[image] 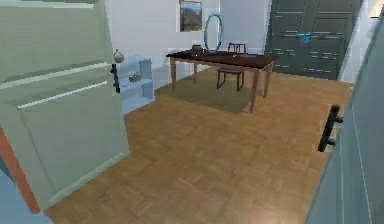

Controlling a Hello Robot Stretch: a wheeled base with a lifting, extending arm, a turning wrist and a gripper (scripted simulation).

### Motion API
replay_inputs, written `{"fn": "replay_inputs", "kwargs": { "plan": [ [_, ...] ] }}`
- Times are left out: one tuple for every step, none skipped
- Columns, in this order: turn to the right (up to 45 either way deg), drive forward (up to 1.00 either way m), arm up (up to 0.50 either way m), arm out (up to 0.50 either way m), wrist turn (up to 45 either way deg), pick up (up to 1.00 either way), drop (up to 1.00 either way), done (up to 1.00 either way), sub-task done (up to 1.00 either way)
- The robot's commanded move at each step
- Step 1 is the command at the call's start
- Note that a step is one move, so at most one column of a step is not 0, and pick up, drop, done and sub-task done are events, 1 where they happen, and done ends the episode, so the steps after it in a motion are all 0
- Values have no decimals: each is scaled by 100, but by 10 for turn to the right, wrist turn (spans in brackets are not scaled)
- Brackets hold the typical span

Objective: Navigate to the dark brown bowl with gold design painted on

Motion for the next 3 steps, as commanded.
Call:
{"fn": "replay_inputs", "kwargs": {
  "plan": [
    [0, 100, 0, 0, 0, 0, 0, 0, 0],
    [60, 0, 0, 0, 0, 0, 0, 0, 0],
    [0, 20, 0, 0, 0, 0, 0, 0, 0]
  ]
}}
